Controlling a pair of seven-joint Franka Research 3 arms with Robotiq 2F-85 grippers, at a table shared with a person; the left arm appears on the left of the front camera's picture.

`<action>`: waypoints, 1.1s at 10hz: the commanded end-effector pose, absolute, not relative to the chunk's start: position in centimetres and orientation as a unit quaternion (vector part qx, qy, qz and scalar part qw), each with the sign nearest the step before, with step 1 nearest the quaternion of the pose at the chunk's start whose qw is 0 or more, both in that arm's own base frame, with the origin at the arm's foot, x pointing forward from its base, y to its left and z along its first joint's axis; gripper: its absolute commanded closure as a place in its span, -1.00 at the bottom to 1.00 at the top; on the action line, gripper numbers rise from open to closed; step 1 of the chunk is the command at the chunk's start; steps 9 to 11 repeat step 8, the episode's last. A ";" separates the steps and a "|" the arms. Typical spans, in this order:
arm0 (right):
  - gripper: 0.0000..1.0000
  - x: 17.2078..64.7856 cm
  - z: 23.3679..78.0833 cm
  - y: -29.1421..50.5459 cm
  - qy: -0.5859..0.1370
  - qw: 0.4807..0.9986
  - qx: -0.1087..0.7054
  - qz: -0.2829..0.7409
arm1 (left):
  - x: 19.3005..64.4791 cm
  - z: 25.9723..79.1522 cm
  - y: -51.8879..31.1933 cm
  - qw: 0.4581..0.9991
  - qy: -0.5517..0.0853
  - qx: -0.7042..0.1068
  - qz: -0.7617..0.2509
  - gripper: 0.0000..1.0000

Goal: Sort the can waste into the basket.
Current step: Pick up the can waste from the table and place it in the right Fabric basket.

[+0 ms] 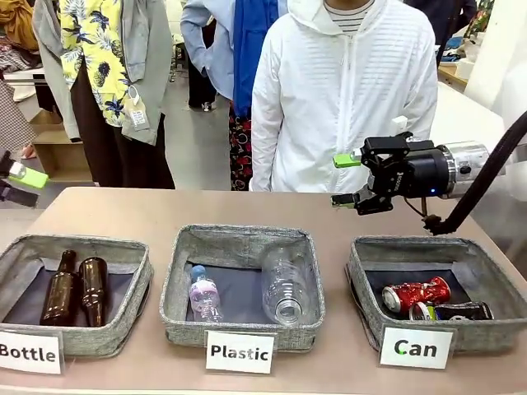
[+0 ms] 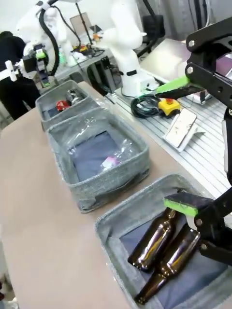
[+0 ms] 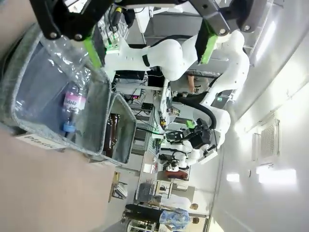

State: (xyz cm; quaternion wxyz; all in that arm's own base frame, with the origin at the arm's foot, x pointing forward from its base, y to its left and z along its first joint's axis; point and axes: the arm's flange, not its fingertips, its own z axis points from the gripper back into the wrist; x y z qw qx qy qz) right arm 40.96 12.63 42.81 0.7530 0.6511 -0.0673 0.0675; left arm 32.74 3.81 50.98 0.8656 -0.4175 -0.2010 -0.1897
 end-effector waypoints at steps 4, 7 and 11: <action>-1.00 41.0 43.2 12.9 -0.072 0.758 0.646 0.059 | 33.0 51.3 4.6 0.869 -0.190 -0.414 -0.194 -1.00; -1.00 41.0 43.2 12.9 -0.072 0.758 0.646 0.059 | 33.0 51.3 4.6 0.869 -0.190 -0.414 -0.194 -1.00; -1.00 41.0 43.2 12.9 -0.072 0.758 0.646 0.059 | 33.0 51.3 4.6 0.869 -0.190 -0.414 -0.194 -1.00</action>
